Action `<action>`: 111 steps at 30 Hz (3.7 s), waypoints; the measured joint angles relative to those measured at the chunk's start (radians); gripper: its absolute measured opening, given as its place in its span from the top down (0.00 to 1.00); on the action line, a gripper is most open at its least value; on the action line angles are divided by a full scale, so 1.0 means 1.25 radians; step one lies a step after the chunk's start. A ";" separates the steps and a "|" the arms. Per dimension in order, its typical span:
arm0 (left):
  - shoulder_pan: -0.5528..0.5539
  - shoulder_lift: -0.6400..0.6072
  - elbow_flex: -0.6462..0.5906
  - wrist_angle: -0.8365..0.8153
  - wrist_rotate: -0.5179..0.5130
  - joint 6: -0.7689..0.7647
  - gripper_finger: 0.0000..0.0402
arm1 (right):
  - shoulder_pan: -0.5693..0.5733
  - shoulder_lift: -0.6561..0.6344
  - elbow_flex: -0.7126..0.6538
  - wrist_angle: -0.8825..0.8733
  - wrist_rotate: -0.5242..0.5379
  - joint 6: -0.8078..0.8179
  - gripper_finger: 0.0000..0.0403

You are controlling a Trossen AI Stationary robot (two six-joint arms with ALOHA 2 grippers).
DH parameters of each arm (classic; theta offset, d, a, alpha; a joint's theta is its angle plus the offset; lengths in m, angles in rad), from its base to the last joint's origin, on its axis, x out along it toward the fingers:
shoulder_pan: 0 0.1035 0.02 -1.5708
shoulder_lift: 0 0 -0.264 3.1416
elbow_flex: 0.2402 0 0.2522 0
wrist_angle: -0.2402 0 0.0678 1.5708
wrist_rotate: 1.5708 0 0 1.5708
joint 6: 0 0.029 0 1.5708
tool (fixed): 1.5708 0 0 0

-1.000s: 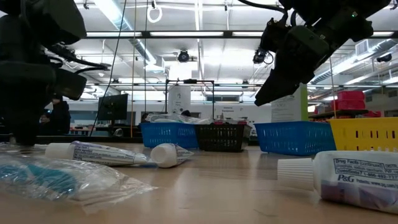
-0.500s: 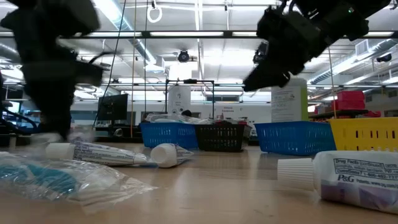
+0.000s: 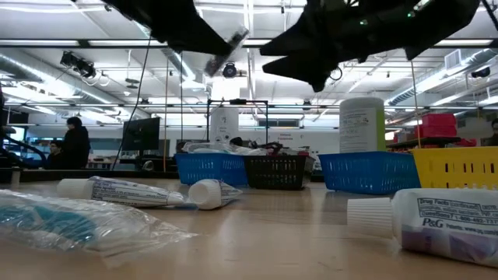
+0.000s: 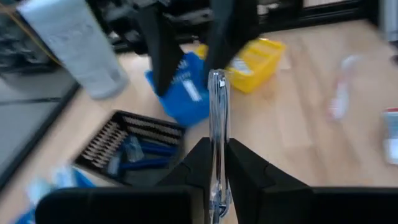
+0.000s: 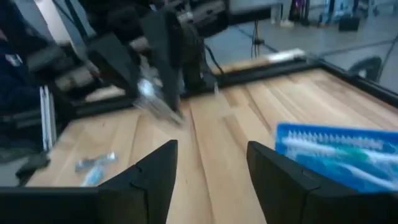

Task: Pick & Place Travel size toiletries
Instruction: Put the top nail cutter into the right blue basket, then put the bottom right toothpaste into the yellow basket

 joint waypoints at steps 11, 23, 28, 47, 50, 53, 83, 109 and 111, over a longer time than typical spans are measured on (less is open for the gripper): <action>0.038 0.118 0.037 0.035 0.000 0.010 0.89 | -0.002 0.134 0.047 0.153 -0.065 -0.074 0.56; 0.038 0.111 0.037 0.027 -0.023 0.017 0.88 | -0.006 0.133 0.047 0.132 -0.037 -0.080 0.75; 0.038 0.111 0.037 0.024 -0.024 -0.007 0.85 | -0.006 0.133 0.047 0.133 -0.037 -0.081 0.87; 0.038 0.110 0.037 0.018 -0.029 -0.063 0.63 | -0.002 -0.079 0.046 -0.355 0.092 -0.047 0.91; 0.038 0.110 0.037 0.018 -0.028 -0.073 0.63 | -0.002 -0.178 0.046 -0.561 0.136 0.029 0.91; 0.038 0.110 0.037 0.019 -0.028 -0.072 0.64 | -0.002 -0.259 0.046 -0.743 0.164 0.126 0.91; 0.038 0.110 0.037 0.022 -0.006 -0.089 0.65 | -0.034 -0.324 -0.205 -0.501 0.251 0.368 0.65; 0.038 0.110 0.037 0.020 -0.004 -0.090 0.65 | 0.146 -0.091 0.145 -0.401 0.060 0.000 0.56; 0.038 0.110 0.037 0.018 0.003 -0.091 0.65 | 0.146 -0.060 0.146 -0.421 0.033 0.000 0.55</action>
